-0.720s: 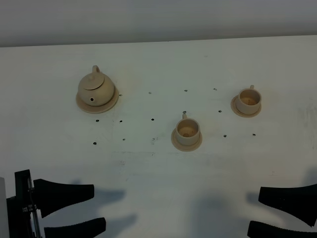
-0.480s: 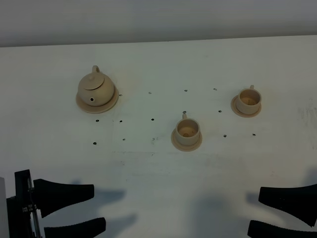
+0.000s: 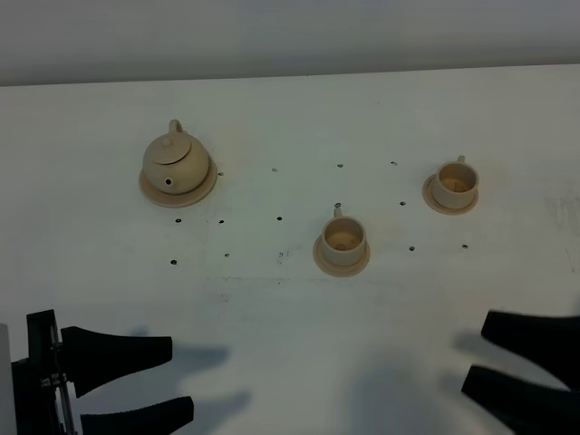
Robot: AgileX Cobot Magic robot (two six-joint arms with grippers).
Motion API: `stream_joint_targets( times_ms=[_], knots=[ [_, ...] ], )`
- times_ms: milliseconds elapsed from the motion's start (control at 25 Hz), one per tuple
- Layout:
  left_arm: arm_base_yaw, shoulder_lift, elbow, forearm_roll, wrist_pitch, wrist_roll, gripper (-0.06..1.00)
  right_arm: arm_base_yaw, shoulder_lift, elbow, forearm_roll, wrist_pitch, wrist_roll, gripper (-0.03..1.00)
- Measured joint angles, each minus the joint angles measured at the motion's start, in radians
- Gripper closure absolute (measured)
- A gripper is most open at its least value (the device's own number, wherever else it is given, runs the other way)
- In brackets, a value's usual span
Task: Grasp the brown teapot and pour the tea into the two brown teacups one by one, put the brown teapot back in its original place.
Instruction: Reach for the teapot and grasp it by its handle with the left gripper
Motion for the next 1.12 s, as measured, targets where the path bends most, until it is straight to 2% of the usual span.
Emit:
stream_joint_targets(
  times_ms=[160,320,480,720,840,1000,1120],
  knots=[
    [0.000,0.000,0.000,-0.001,-0.004,0.000,0.37,0.000,0.000,-0.073,0.018,-0.041,-0.047,0.44],
    [0.000,0.000,0.000,-0.002,-0.005,0.000,0.37,0.000,0.000,-0.262,-0.085,-0.108,0.016,0.45],
    [0.000,0.000,0.000,-0.002,-0.005,0.000,0.37,0.000,0.000,-0.463,-0.313,-0.235,0.197,0.49],
    [0.000,0.000,0.000,0.012,-0.005,0.000,0.38,0.000,0.000,-0.571,-0.640,-0.322,0.399,0.60],
    [0.000,0.000,0.000,0.012,-0.005,0.000,0.38,0.000,-0.001,-0.573,-0.793,-0.359,0.494,0.70],
    [0.000,0.000,0.000,0.014,-0.004,0.000,0.38,0.000,-0.043,-0.593,-1.006,-0.407,0.613,0.91],
    [0.000,0.000,0.000,0.013,0.025,0.000,0.38,0.000,-0.089,-0.645,-1.206,-0.437,0.785,0.97]
  ],
)
